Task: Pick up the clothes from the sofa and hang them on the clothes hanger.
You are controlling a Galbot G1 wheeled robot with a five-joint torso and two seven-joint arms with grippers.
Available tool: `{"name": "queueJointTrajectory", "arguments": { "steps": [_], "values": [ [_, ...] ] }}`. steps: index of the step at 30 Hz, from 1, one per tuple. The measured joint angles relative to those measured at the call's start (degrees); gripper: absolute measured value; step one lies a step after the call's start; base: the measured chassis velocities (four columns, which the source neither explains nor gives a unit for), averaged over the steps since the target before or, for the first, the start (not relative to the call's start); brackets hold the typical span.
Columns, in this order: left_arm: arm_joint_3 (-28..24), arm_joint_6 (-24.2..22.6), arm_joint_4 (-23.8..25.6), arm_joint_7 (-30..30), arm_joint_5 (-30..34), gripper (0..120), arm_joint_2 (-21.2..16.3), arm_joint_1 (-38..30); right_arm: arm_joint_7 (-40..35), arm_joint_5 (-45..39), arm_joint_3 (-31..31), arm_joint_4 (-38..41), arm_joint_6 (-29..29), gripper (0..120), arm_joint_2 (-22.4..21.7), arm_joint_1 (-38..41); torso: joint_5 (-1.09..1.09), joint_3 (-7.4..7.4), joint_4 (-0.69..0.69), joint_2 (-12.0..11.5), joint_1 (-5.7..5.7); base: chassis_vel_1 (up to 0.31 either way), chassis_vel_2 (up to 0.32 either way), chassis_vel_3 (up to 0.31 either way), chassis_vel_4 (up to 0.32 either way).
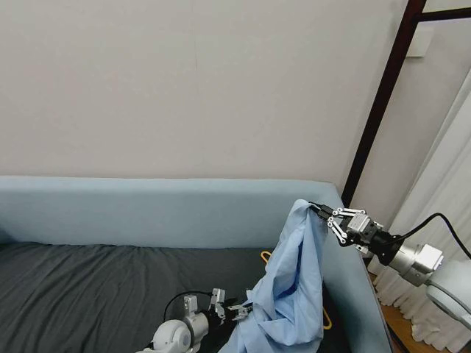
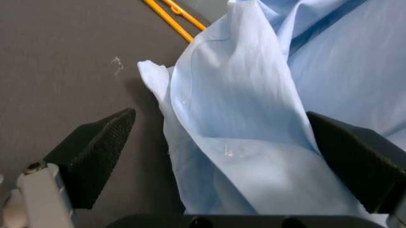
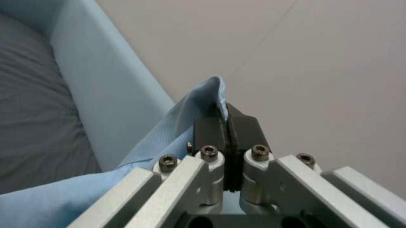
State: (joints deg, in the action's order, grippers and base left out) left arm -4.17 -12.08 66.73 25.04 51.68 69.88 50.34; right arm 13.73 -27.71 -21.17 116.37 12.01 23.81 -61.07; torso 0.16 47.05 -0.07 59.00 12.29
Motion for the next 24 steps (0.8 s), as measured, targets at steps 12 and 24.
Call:
{"name": "queueJointTrajectory", "arguments": {
  "steps": [12, 24],
  "values": [
    [1.6, -0.2, -1.5, 2.5, -0.6, 82, 1.8, 1.4, -0.1, 0.0, -1.2, 0.7, -0.1, 0, 0.3, -1.0, 0.00, 0.00, 0.00, 0.0, 0.00, 0.000, 0.000, 0.000, 0.000],
    [3.8, 0.1, 0.1, 3.9, -1.0, 36, 1.5, 3.5, -0.8, 0.1, -3.2, 1.0, -0.2, 0, -0.2, -1.9, 0.00, 0.00, -0.01, 0.0, 0.00, 0.000, 0.000, 0.000, 0.000]
  ]
}}
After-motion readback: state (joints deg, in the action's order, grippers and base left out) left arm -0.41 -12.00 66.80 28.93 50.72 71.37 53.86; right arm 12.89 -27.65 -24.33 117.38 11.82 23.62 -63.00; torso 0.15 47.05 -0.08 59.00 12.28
